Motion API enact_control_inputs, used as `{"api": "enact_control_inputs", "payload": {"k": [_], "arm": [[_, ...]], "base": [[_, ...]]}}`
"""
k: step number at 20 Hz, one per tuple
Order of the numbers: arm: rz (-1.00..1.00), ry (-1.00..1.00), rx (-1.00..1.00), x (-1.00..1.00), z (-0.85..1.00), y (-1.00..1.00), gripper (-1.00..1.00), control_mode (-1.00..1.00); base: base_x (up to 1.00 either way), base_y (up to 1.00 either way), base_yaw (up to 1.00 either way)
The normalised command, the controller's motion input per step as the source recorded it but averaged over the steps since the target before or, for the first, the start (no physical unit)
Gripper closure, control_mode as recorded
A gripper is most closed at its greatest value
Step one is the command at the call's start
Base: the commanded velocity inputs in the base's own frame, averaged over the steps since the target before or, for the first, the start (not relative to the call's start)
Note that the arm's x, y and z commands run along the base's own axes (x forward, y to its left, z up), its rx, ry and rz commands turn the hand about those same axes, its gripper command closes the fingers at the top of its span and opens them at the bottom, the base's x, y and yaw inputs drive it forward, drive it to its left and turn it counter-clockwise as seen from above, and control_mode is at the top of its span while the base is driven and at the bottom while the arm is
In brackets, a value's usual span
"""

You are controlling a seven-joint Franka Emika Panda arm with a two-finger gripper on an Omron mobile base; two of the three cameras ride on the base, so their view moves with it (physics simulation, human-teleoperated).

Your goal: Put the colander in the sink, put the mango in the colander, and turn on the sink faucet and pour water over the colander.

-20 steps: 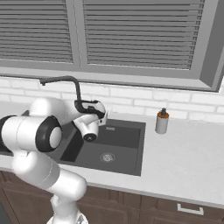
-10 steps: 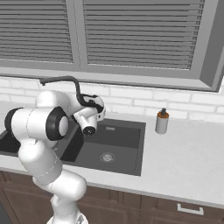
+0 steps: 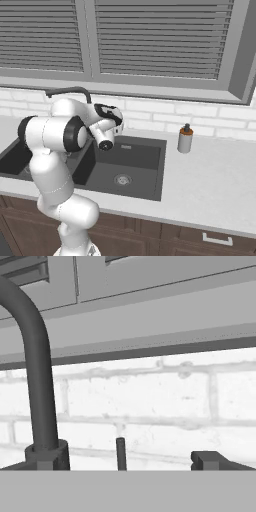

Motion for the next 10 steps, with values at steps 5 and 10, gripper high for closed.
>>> {"api": "enact_control_inputs", "payload": {"k": [5,10], "arm": [[0.00,0.00,0.00,0.23,-0.29,0.02,-1.00,-1.00],[0.00,0.00,0.00,0.37,-0.09,0.06,-1.00,-1.00]], "base": [[0.00,0.00,0.00],[0.00,0.00,0.00]]}}
